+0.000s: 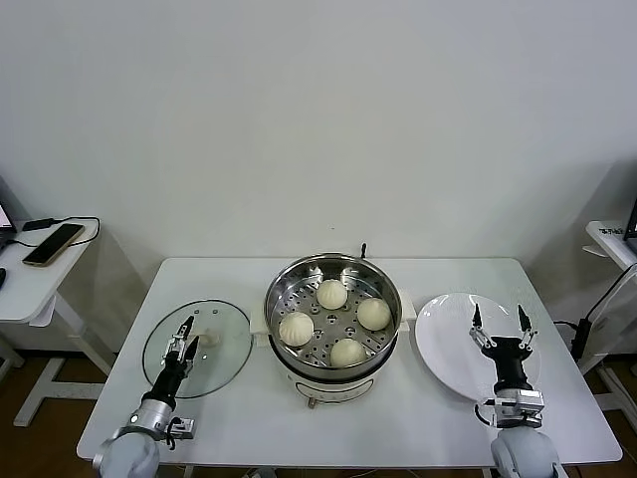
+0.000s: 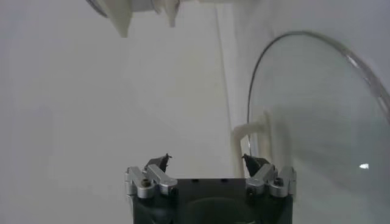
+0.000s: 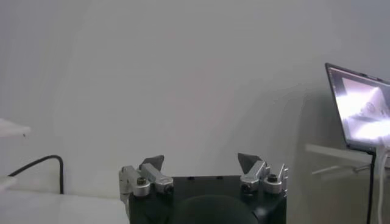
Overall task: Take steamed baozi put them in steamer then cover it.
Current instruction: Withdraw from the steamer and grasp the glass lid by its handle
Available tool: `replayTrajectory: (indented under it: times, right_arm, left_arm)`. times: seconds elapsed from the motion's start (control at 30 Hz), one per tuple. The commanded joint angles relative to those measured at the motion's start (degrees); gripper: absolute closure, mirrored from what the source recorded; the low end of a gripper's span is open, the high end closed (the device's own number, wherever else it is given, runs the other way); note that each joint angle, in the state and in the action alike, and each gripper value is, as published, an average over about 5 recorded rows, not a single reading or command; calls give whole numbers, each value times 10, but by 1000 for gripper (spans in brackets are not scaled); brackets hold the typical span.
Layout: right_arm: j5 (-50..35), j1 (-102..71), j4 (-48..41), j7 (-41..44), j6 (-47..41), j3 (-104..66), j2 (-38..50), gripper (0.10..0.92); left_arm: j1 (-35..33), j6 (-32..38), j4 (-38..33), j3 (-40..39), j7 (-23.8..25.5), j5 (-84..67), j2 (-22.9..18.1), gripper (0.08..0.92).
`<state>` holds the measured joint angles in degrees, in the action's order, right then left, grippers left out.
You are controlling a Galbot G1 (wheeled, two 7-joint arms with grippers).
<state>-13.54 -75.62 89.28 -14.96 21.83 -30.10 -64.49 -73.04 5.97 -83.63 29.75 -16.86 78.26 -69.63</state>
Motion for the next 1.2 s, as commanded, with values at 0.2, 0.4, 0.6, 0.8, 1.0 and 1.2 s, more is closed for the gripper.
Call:
replayTrajectory:
  times: [0.2, 0.4, 0.6, 0.8, 1.0, 1.2]
  right_arm:
    - [2, -13, 5, 0, 1, -11, 4, 203]
    - [3, -17, 8, 0, 1, -17, 5, 203]
    - [5, -18, 9, 0, 1, -18, 3, 203]
    - [7, -16, 9, -1, 0, -17, 0, 203]
    - [7, -14, 10, -2, 0, -17, 1, 203]
    - [9, -14, 10, -1, 0, -16, -1, 203]
  left_arm:
    - [50, -2, 53, -8, -2, 8, -6, 177]
    - [67, -3, 73, -10, -1, 7, -10, 177]
    - [76, -1, 83, -11, -1, 5, -14, 177]
    - [79, 0, 87, -11, 2, 1, -16, 202]
    - [79, 0, 92, -11, 7, -3, -17, 364]
    - [73, -2, 85, -12, 14, -9, -18, 537]
